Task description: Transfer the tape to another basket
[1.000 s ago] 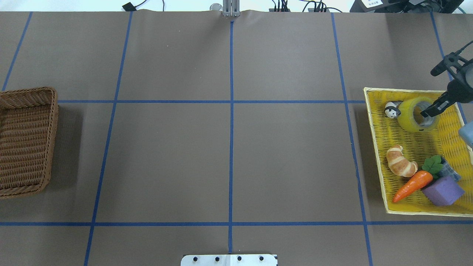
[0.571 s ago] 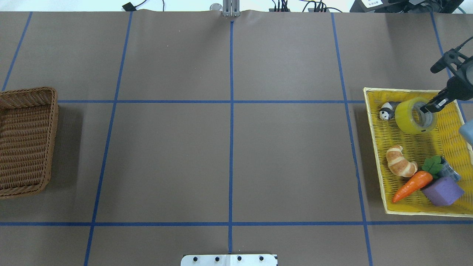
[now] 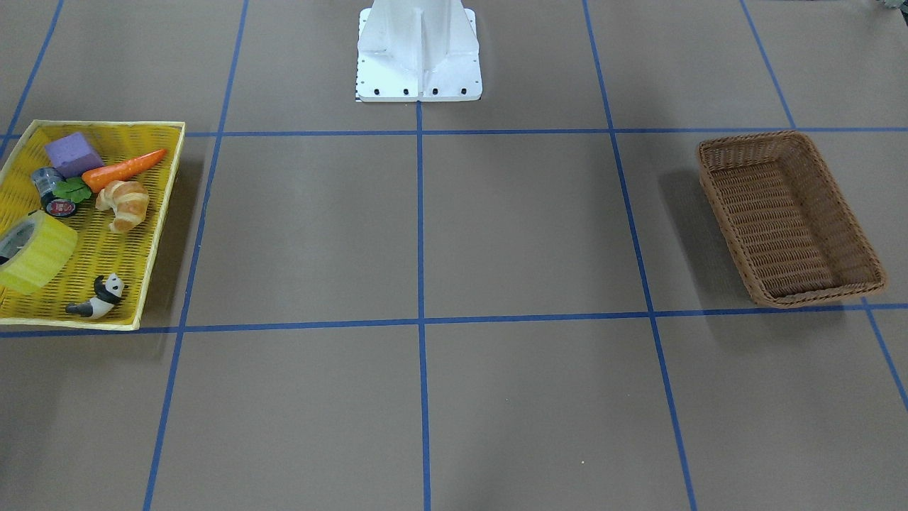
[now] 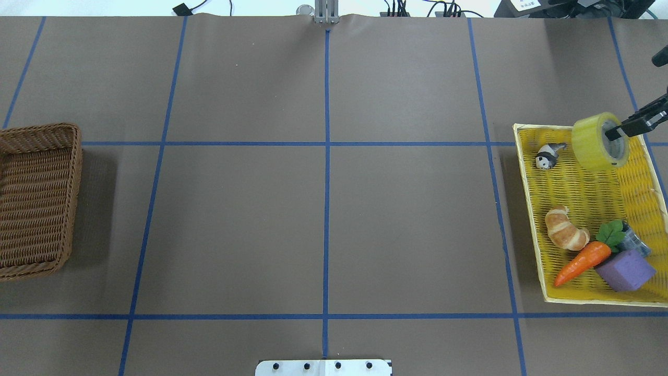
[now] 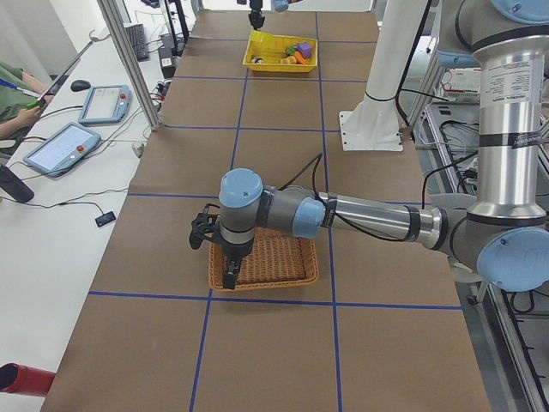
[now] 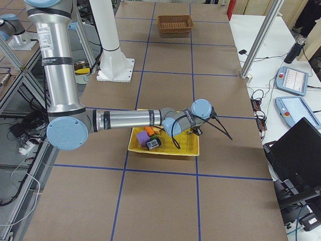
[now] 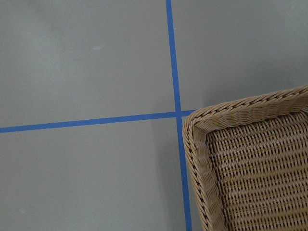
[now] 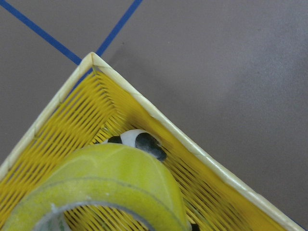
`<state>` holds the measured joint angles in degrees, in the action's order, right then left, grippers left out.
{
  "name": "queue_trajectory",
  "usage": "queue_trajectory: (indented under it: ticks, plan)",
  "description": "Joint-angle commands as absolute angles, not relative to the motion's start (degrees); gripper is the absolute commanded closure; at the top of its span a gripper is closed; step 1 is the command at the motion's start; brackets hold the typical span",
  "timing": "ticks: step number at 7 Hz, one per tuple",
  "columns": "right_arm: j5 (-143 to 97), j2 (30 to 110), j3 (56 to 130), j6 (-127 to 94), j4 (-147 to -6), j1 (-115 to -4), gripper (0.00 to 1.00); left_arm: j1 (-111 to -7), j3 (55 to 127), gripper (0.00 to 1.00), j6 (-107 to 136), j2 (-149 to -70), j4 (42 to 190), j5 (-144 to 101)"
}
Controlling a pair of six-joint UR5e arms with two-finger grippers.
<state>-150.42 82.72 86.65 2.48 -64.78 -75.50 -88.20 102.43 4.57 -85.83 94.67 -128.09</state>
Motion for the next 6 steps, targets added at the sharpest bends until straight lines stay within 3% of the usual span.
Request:
queue_trajectory:
  ticks: [1, 3, 6]
  plan:
    - [-152.8, 79.9, 92.2, -12.8, -64.7, -75.8, 1.0, -88.2, 102.4, 0.02, 4.7, -86.1, 96.1, -128.2]
    - [-152.8, 73.9, 97.8, -30.2, -64.6, -71.3, 1.0, -88.1, 102.1, 0.02, 7.8, -86.1, 100.3, -128.3]
    - [-143.7, 67.1, 105.4, -53.7, -62.9, -60.3, 1.0, -79.9, 100.5, 0.02, 33.9, -87.2, 125.1, -130.6]
